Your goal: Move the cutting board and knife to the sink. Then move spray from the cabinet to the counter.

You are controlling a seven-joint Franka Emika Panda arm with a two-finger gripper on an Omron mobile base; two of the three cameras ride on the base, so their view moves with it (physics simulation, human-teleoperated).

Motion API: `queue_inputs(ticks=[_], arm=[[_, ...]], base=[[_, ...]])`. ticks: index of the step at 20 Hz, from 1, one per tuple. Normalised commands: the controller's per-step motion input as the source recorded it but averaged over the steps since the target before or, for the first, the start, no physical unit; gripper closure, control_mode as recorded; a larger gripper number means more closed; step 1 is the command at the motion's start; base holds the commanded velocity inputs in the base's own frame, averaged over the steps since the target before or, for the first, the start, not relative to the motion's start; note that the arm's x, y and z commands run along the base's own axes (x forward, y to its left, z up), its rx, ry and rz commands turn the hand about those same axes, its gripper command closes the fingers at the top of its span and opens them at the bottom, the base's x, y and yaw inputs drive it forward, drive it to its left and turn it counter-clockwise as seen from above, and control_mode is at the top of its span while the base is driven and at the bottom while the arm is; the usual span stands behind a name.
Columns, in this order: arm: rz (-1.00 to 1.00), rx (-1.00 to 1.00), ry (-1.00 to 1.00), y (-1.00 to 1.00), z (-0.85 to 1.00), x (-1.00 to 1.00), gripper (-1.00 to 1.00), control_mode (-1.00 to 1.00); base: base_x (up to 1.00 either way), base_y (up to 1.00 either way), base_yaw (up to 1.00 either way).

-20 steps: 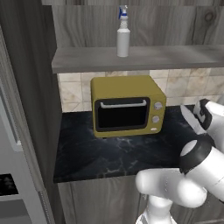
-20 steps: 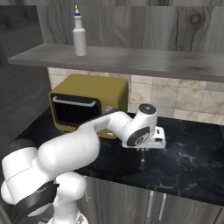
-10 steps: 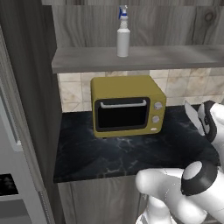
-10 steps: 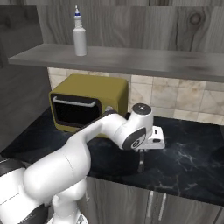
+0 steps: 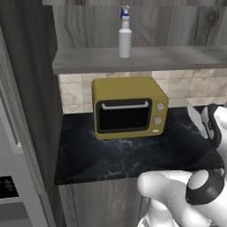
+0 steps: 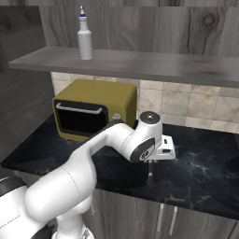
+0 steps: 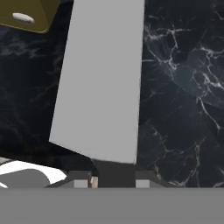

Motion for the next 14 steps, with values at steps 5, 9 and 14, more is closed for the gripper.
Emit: queue_inputs(ticks=[5, 9, 14], arm=[[0.00, 0.00, 0.00, 0.00, 0.00, 0.00, 1.00, 1.00], [0.00, 0.00, 0.00, 0.00, 0.00, 0.00, 1.00, 1.00], [0.00, 0.00, 0.00, 0.00, 0.00, 0.00, 1.00, 1.00]], base=[[-0.41, 0.00, -0.01], [-0.66, 0.00, -0.03], [-0.73, -0.01, -0.04]])
